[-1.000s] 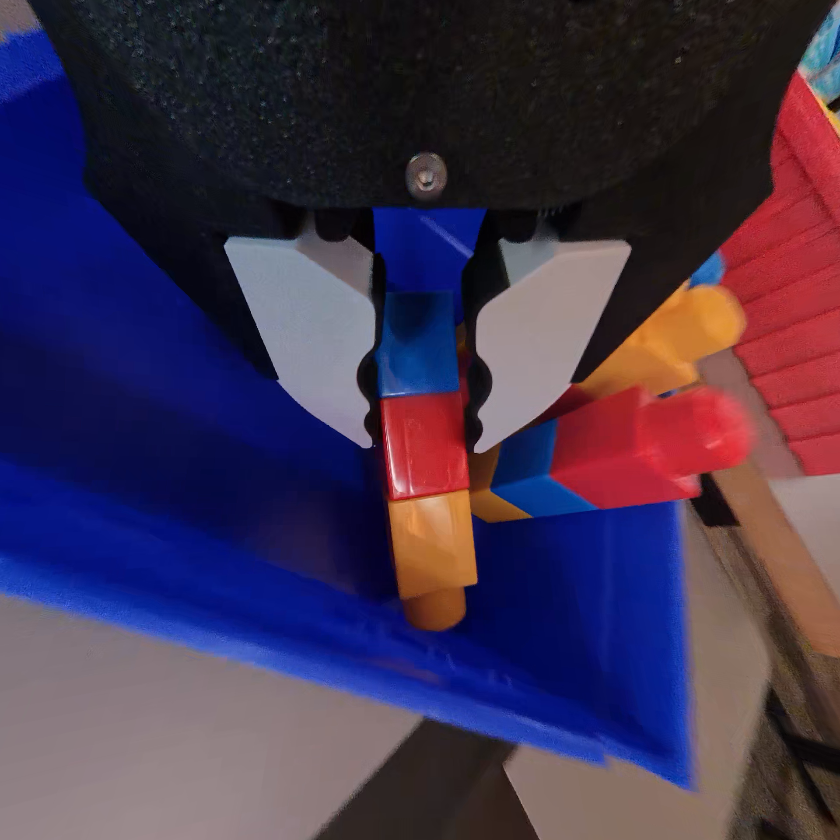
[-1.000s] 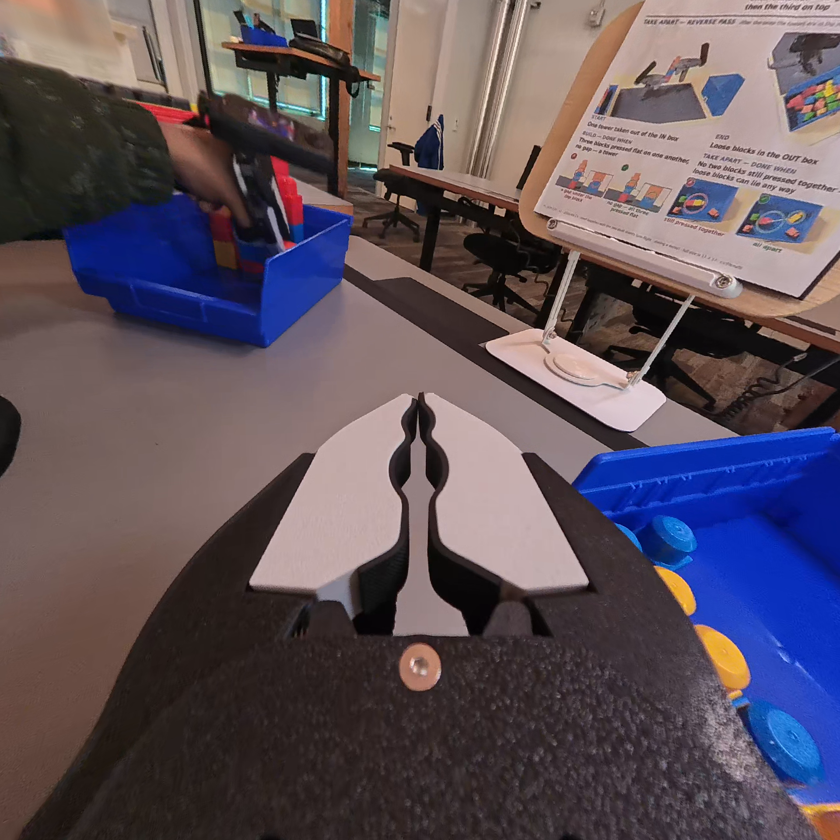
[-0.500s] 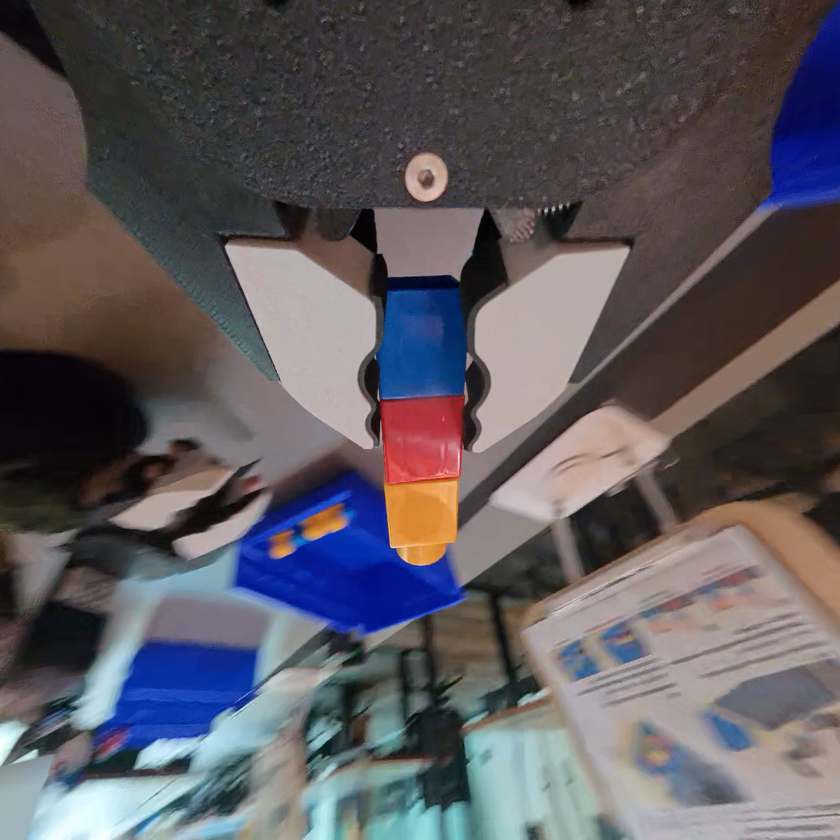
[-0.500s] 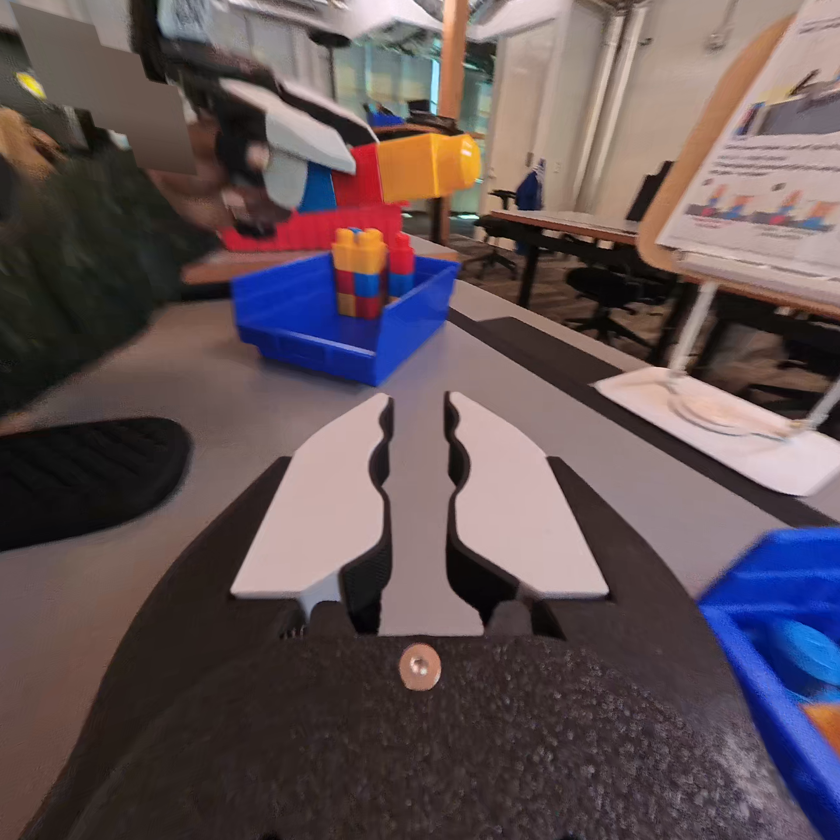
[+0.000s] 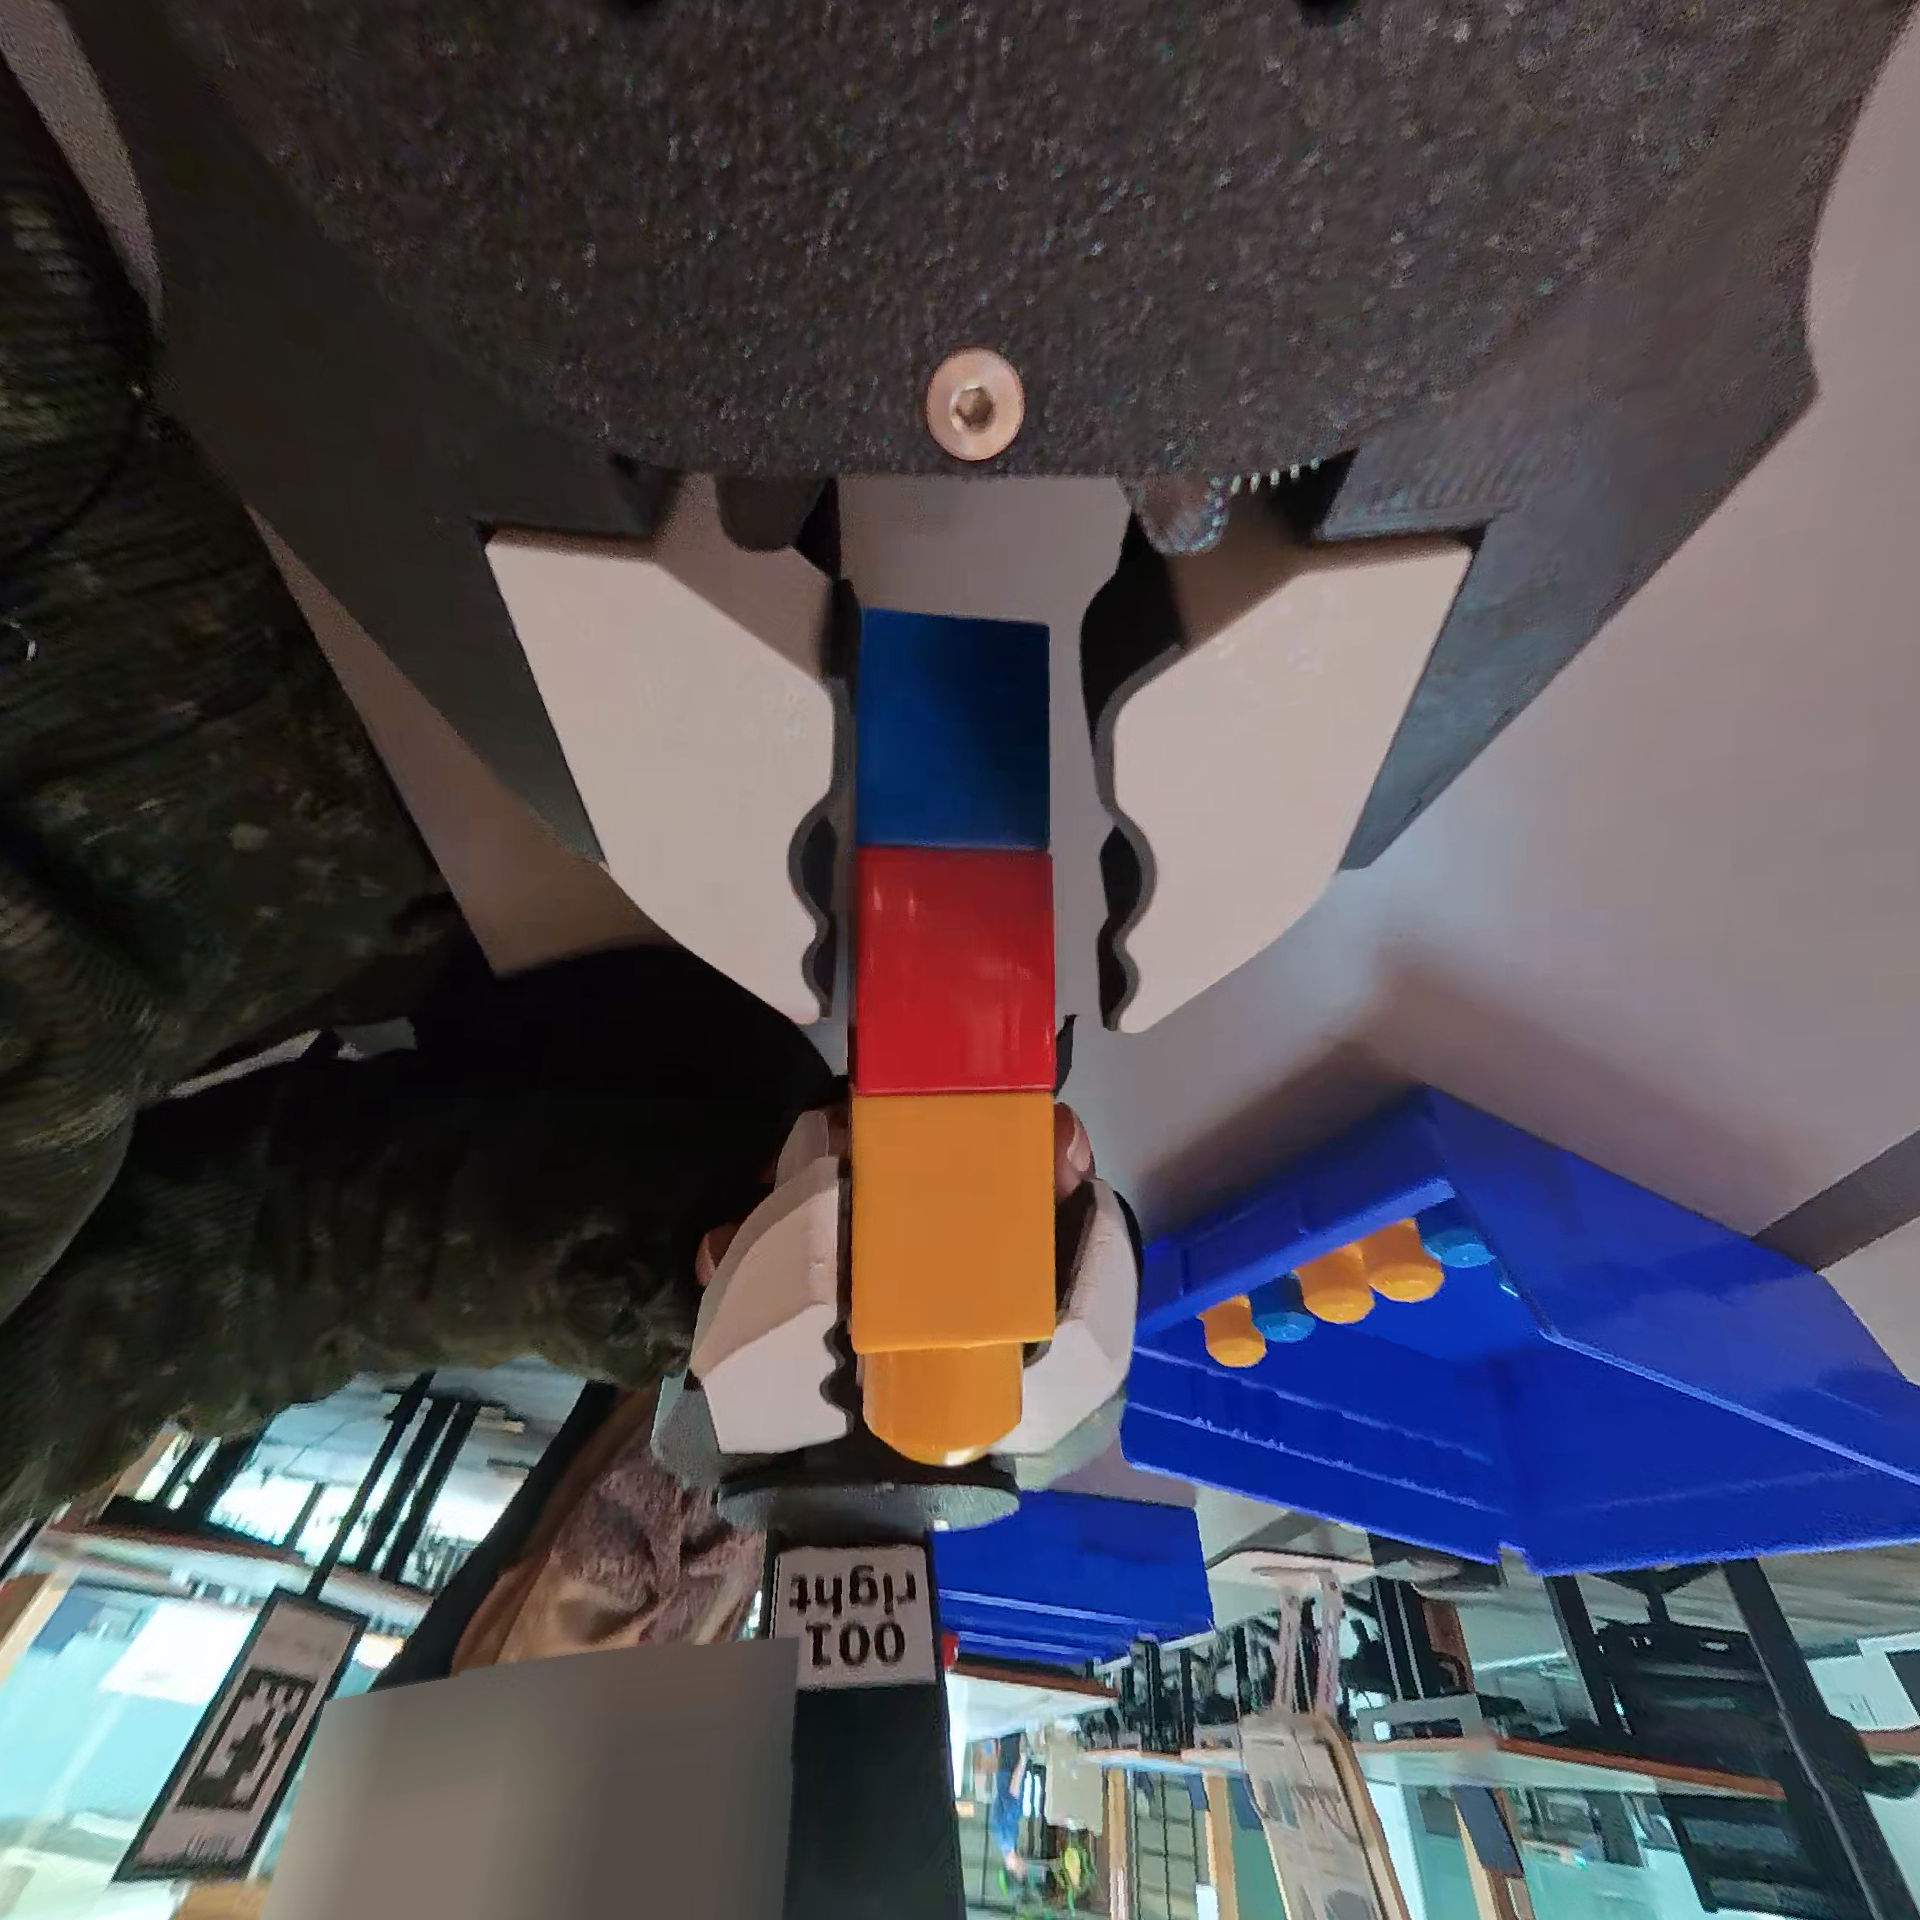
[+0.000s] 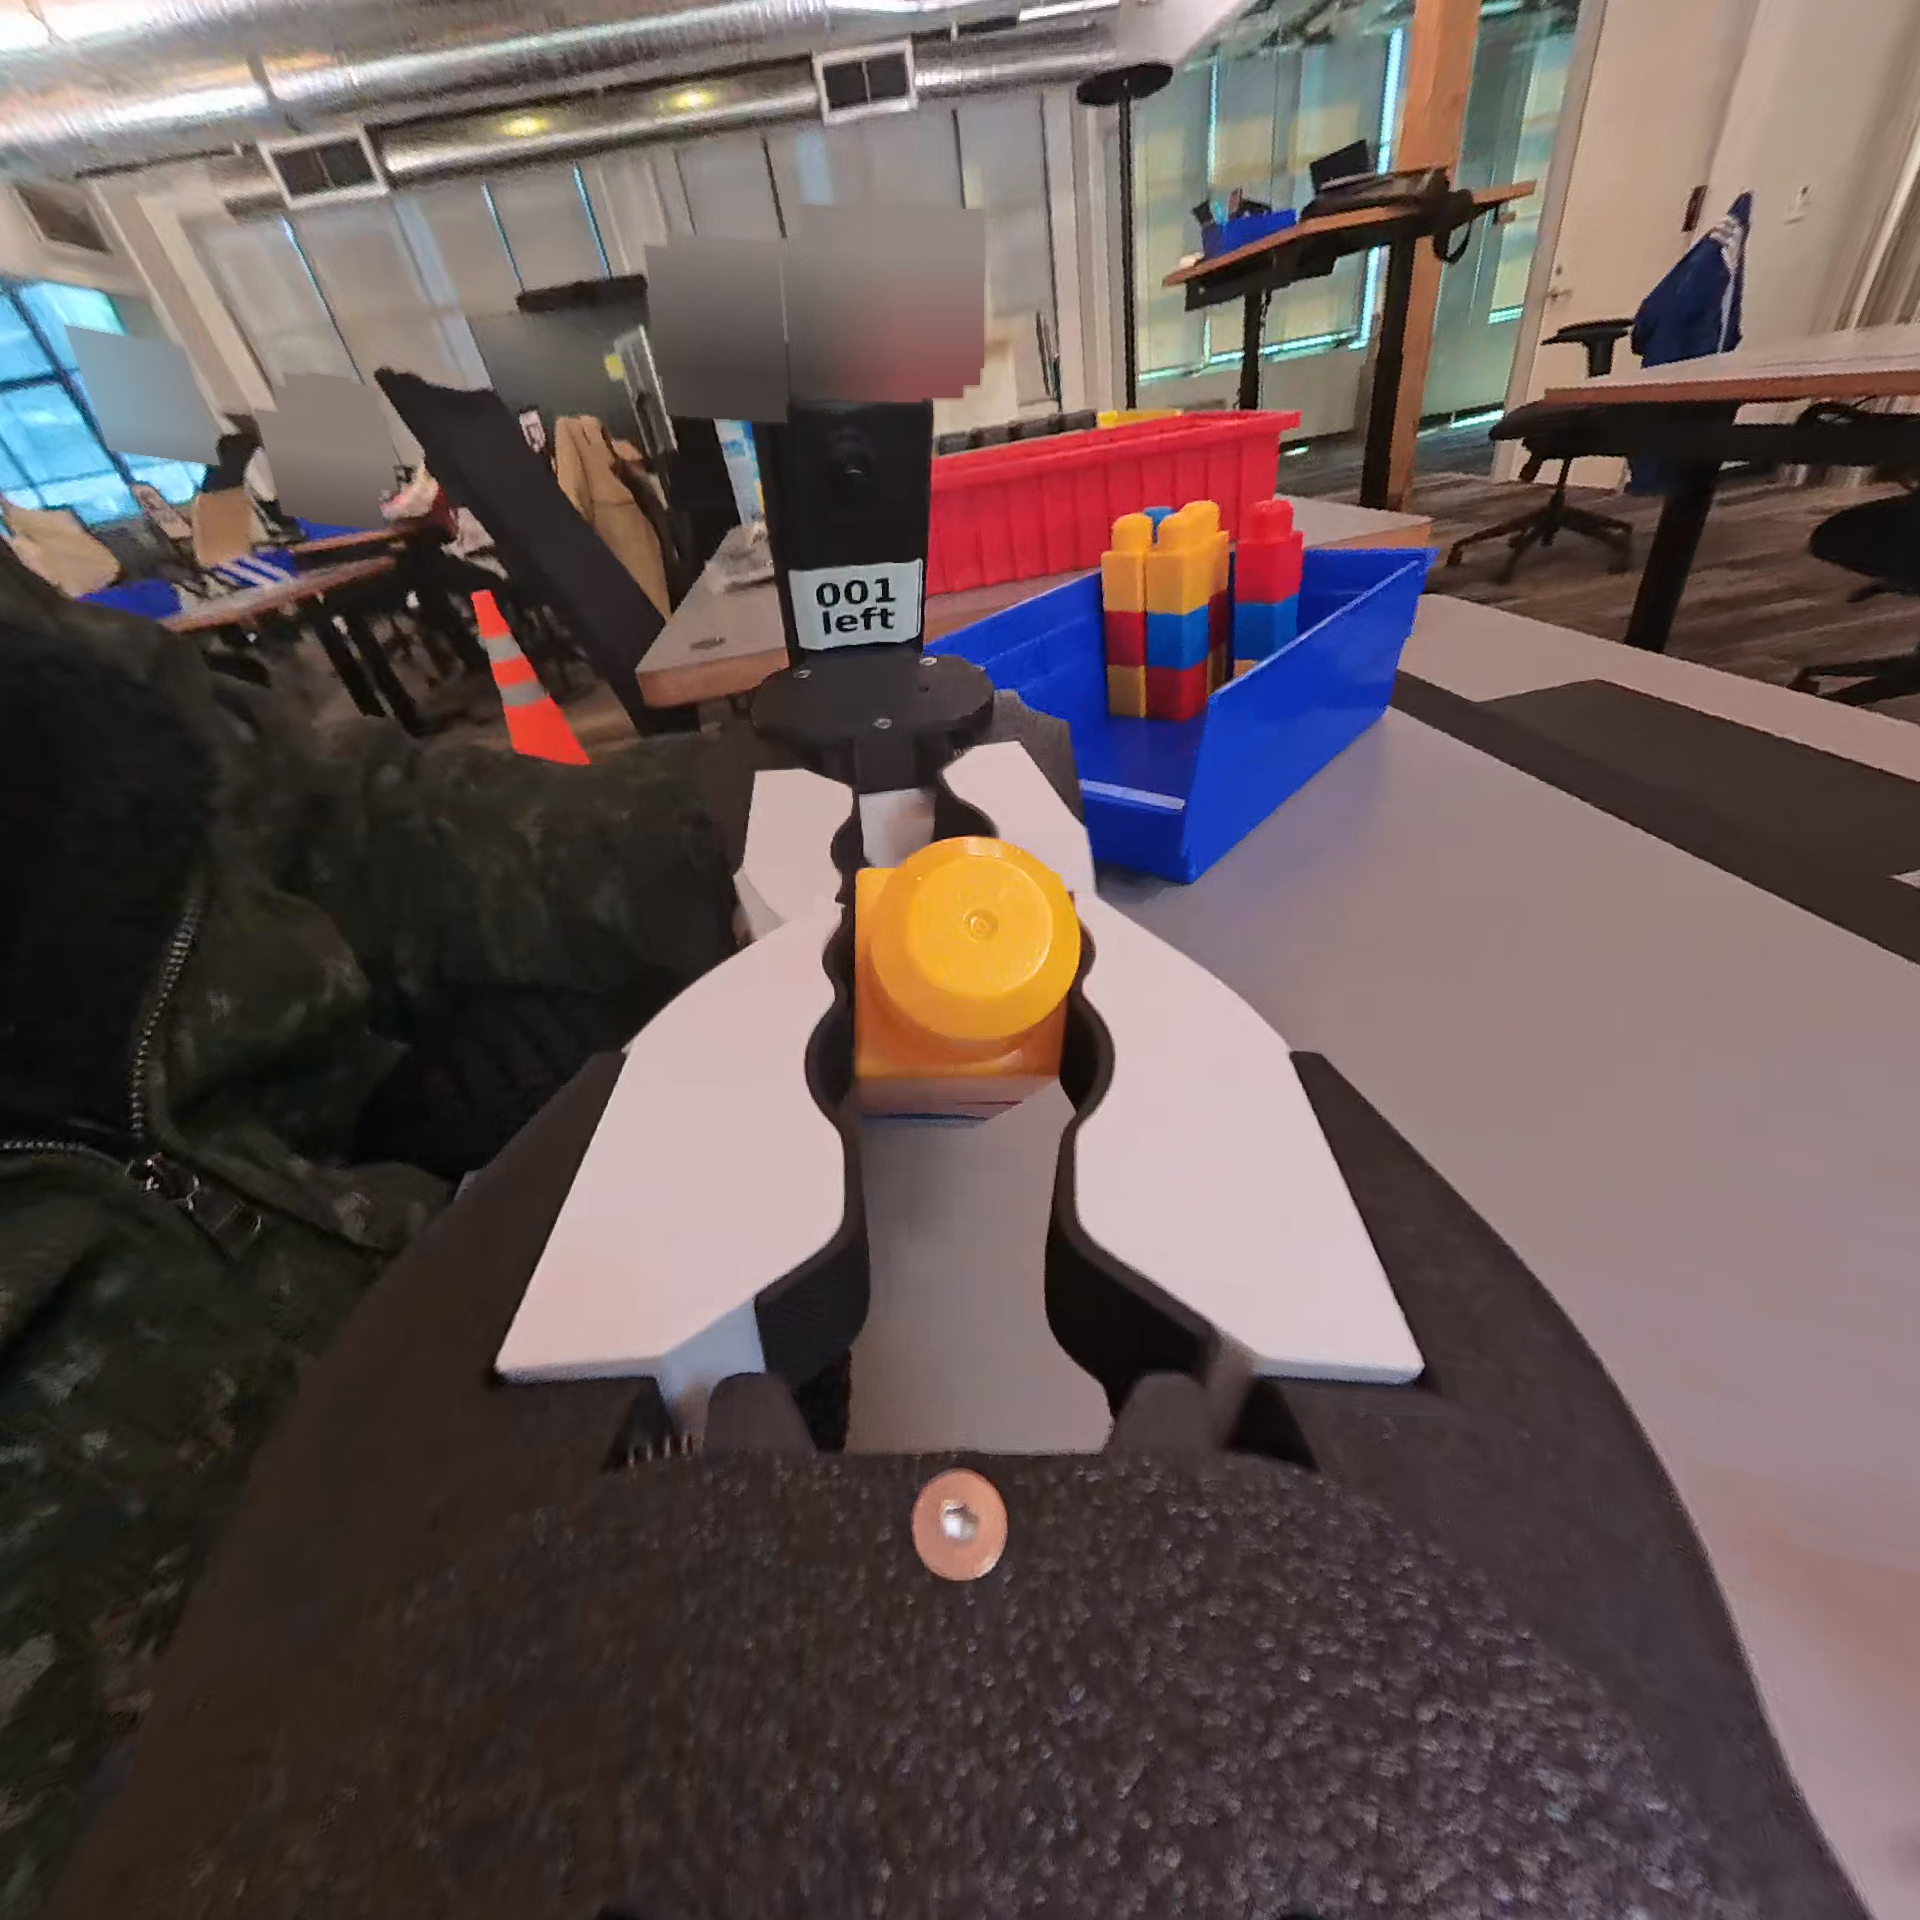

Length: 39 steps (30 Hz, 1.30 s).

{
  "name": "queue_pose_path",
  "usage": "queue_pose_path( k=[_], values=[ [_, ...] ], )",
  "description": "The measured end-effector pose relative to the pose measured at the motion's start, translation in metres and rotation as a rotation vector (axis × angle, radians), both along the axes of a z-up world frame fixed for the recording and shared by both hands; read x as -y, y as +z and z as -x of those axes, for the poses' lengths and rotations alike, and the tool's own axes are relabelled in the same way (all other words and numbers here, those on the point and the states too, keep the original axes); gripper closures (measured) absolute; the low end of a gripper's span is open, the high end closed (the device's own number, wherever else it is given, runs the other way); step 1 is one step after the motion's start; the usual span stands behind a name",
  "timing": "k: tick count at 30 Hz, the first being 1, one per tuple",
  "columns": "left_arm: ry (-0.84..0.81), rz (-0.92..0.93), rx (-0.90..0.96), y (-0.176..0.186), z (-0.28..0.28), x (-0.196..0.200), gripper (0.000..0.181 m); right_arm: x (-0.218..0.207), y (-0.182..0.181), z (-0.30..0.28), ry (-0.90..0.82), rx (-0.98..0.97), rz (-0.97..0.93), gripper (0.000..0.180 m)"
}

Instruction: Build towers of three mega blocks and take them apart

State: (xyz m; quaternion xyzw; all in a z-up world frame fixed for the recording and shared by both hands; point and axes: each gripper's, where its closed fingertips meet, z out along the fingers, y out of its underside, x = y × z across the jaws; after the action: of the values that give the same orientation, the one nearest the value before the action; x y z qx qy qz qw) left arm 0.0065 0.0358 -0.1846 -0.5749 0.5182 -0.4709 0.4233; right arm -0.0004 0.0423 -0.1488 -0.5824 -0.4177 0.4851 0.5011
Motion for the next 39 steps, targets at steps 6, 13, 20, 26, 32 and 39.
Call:
queue_pose_path(
  k=[6,13,20,26,32,39],
  values=[
    [-0.012,-0.130,-0.125,-0.017,-0.007,0.011,0.142,0.014,-0.016,0.016,0.029,0.117,-0.094,0.143],
    [-0.021,-0.142,-0.187,-0.029,0.003,0.005,0.142,0.006,-0.017,0.000,0.007,0.163,-0.101,0.136],
    [-0.031,-0.142,-0.238,-0.040,0.005,0.004,0.142,0.012,-0.029,0.000,0.054,0.221,-0.119,0.148],
    [-0.018,-0.139,-0.226,-0.032,0.012,-0.001,0.143,0.011,0.001,-0.007,0.034,0.099,-0.130,0.149],
    [0.050,-0.087,-0.132,-0.014,0.014,-0.014,0.144,-0.054,0.106,-0.115,-0.364,-0.129,-0.246,0.149],
    [0.115,-0.075,-0.134,-0.020,0.021,-0.028,0.144,-0.195,0.000,-0.217,-0.734,0.774,-0.036,0.148]
  ],
)
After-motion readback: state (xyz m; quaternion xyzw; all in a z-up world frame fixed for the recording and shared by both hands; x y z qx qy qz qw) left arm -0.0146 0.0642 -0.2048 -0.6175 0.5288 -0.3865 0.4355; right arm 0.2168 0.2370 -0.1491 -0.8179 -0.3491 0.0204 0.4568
